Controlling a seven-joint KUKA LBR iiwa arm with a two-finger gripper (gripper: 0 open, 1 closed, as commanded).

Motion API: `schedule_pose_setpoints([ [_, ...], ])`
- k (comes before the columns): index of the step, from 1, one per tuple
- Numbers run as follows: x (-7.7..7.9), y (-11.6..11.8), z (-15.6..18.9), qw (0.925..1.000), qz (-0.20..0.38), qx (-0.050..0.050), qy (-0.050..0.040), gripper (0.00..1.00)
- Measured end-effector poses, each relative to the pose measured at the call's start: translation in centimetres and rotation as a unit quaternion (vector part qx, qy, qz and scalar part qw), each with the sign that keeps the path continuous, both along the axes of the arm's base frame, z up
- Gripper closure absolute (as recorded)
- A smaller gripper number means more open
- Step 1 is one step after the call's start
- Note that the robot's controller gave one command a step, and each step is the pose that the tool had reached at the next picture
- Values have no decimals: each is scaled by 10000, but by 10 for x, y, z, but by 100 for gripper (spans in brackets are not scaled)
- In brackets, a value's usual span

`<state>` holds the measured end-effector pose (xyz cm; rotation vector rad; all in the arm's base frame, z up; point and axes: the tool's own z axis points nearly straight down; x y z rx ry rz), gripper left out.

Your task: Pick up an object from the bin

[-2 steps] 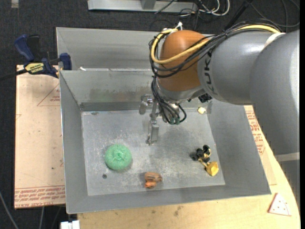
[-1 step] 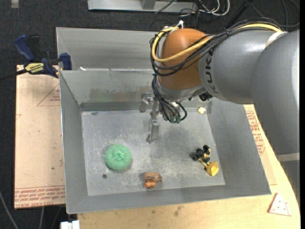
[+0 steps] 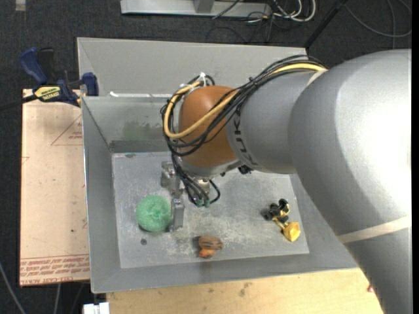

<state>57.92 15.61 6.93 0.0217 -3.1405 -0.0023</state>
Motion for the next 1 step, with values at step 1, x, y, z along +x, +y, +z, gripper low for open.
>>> schedule_pose_setpoints([
  [1,-10,16,44,9999,109,-1,-5,0],
])
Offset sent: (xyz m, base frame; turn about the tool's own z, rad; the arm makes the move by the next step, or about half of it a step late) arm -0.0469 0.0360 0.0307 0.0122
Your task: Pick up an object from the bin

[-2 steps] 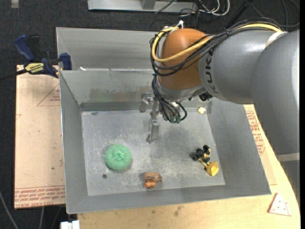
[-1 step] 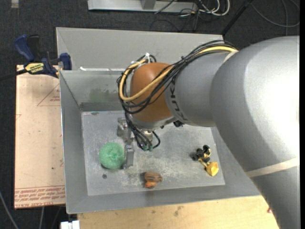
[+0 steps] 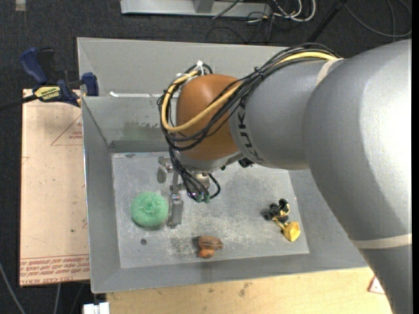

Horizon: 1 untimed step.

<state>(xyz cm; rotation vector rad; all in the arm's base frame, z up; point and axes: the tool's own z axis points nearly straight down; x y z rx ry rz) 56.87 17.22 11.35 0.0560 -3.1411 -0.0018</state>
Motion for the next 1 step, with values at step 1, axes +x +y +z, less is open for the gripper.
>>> schedule_pose_setpoints([
  [1,-35,20,-12,9999,-157,4,-6,0],
])
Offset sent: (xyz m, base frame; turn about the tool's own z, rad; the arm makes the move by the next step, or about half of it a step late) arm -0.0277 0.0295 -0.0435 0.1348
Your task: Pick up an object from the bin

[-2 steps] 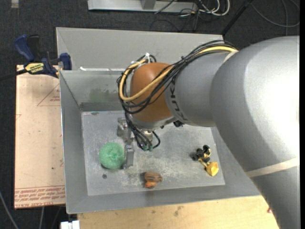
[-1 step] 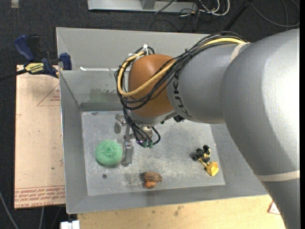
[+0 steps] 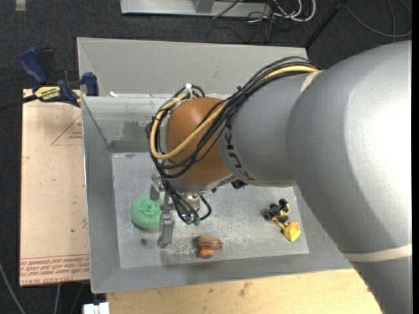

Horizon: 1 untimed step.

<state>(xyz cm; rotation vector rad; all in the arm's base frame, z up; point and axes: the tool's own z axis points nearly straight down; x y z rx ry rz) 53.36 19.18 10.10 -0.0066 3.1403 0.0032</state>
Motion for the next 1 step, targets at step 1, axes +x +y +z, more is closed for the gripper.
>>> schedule_pose_setpoints([
  [1,3,5,-14,9997,-226,-1,0,0],
])
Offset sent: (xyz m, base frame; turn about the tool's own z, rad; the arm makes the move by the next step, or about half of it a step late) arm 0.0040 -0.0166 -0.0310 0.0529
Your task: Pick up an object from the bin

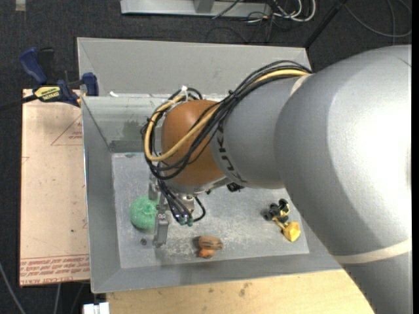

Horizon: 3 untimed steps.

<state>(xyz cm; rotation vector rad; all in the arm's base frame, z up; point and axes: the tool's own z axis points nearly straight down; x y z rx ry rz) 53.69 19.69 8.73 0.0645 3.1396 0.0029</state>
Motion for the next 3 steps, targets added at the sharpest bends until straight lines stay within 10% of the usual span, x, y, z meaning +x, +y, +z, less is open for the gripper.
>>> schedule_pose_setpoints([
  [1,5,-19,-12,10000,-43,30,-64,100],
  [3,4,-19,-8,10000,-43,24,-44,100],
])
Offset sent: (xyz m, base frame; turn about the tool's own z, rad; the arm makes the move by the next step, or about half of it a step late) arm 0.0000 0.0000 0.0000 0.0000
